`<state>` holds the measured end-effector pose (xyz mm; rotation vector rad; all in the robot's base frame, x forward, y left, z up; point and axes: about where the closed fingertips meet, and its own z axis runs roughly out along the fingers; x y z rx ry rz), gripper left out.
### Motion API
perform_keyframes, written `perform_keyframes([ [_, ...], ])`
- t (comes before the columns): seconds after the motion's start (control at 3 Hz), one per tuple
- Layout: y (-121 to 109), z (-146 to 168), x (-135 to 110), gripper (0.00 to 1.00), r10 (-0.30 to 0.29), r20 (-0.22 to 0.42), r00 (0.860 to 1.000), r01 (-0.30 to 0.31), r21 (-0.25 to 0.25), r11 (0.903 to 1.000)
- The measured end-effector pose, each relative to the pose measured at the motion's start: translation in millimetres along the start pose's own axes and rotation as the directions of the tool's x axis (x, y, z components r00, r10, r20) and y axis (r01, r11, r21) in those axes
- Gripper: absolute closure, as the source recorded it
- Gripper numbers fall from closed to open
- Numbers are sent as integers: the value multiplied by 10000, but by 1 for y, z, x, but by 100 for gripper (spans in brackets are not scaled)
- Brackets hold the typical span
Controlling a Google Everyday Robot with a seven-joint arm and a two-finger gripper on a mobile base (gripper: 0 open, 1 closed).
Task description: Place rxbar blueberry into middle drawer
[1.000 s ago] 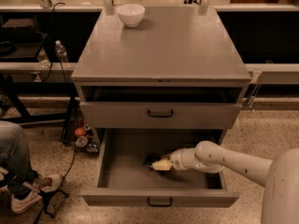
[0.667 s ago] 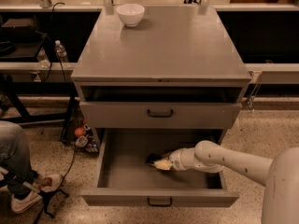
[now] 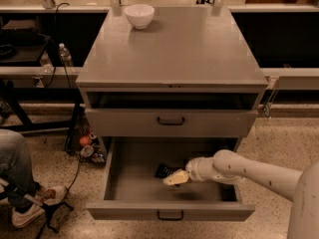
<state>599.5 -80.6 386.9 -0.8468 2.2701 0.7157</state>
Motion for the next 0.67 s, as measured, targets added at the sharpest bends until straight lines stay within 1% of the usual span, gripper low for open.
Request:
perform_keyframes([
  [0.33,-18,-36,-7,0,385,503,9980,-418,659,9969],
  [0.67,-38,-82,-6,0,943,1333,9866,-1113,1260,9858],
])
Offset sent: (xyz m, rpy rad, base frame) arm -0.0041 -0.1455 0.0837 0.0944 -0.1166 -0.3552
